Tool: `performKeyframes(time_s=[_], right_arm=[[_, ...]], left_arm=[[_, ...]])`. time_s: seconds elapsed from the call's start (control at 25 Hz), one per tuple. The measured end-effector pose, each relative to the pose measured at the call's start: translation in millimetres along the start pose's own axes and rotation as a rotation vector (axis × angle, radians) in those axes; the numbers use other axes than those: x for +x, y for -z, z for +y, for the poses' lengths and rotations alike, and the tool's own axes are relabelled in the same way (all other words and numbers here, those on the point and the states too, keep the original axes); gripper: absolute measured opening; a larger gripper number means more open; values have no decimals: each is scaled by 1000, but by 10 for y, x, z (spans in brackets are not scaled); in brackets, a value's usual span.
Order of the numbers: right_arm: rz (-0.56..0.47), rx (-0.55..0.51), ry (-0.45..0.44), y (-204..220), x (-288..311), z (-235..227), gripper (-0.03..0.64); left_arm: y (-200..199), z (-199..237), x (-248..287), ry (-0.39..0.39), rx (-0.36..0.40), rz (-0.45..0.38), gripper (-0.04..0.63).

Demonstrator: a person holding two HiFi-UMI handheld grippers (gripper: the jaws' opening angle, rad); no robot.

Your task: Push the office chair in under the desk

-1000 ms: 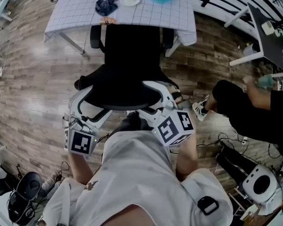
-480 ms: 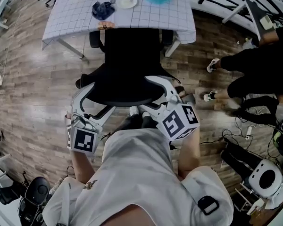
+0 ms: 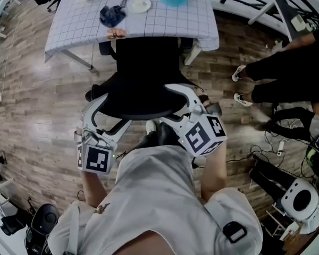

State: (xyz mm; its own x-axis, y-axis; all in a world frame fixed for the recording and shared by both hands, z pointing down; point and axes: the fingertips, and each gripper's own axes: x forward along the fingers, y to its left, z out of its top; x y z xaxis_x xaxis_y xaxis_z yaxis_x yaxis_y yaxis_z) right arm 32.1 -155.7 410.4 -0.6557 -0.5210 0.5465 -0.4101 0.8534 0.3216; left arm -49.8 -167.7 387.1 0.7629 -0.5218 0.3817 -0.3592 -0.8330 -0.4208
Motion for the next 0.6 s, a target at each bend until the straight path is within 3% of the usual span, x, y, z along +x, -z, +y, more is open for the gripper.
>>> performKeyframes(time_s=[0.6], right_arm=[[-1,-28,-18,124,107,-489,345]], left_arm=[[-25,307,405,-29,-14,21,379]])
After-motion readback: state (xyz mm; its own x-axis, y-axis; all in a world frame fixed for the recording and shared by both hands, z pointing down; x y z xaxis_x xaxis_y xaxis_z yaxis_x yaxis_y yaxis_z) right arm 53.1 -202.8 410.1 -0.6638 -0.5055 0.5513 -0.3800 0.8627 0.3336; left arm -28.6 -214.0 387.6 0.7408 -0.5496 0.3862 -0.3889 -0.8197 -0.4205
